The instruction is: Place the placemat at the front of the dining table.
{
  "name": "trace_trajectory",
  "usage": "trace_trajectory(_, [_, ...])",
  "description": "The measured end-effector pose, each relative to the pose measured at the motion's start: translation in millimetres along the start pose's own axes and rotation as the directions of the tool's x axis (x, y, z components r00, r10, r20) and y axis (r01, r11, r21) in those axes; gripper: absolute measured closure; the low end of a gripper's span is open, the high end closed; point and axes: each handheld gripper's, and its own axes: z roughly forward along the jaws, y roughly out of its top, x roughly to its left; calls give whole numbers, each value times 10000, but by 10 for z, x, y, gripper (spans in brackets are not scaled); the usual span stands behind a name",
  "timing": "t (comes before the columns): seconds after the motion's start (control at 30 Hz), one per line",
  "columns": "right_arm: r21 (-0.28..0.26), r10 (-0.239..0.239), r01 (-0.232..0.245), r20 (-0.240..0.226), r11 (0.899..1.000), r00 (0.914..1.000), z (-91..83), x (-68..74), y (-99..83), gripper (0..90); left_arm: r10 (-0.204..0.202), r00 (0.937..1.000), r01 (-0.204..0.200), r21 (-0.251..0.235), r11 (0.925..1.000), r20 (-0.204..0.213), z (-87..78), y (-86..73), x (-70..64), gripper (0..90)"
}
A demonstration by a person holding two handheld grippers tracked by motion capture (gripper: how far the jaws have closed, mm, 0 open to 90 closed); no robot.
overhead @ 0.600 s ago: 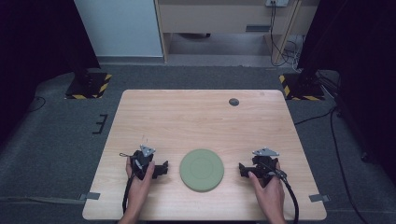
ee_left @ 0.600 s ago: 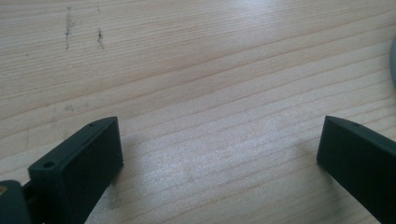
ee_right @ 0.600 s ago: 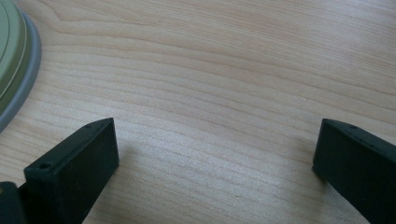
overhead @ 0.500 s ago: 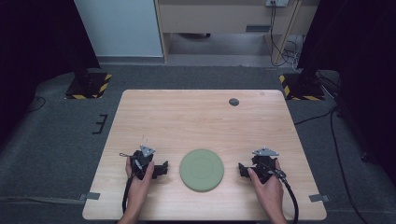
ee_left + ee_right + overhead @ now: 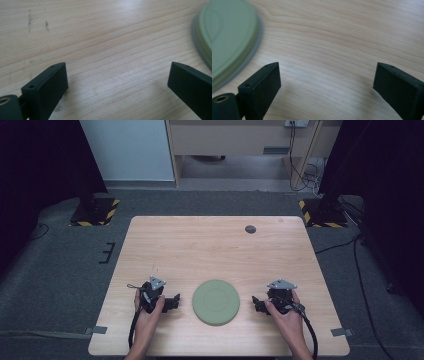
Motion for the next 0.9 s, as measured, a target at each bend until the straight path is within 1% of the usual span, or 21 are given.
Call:
trace_trajectory(0.07, [-3,-166,166,-223,9999,9996,-11,62,-2,62,194,9996,-194,-23,9998,204,-8,-2,-49,23])
trace_trajectory(0.17, [-50,-333,332,-404,9994,9986,-16,143,0,58,271,9978,-261,-180,9995,609,-40,5,-124,24])
trace_trajectory(0.23, [-93,-448,444,-551,9990,9975,-21,208,7,58,467,9963,-447,-299,9986,722,-68,11,-177,23])
trace_trajectory(0.27, [-93,-448,444,-551,9990,9975,-21,208,7,58,530,9956,-505,-334,9982,778,-74,13,-202,23])
trace_trajectory(0.37, [-80,-672,668,-621,9977,9958,-20,271,7,57,536,9931,-503,-340,9982,1039,-70,12,-259,24])
trace_trajectory(0.47, [-175,-802,791,-716,9967,9942,-20,346,26,58,623,9903,-605,-182,9980,1245,-53,7,-315,27])
trace_trajectory(0.63, [-189,-863,851,-775,9962,9933,-14,389,32,58,646,9893,-623,-212,9978,1308,-54,6,-344,30])
trace_trajectory(0.67, [-185,-939,928,-755,9955,9927,-5,406,31,58,696,9876,-677,-185,9975,1406,-48,2,-362,31])
trace_trajectory(0.73, [-190,-928,916,-763,9956,9928,-1,422,35,58,746,9864,-731,-156,9972,1465,-43,1,-384,31])
trace_trajectory(0.9, [-274,-971,953,-747,9951,9925,9,447,42,58,851,9848,-842,-127,9964,1517,-23,0,-421,31])
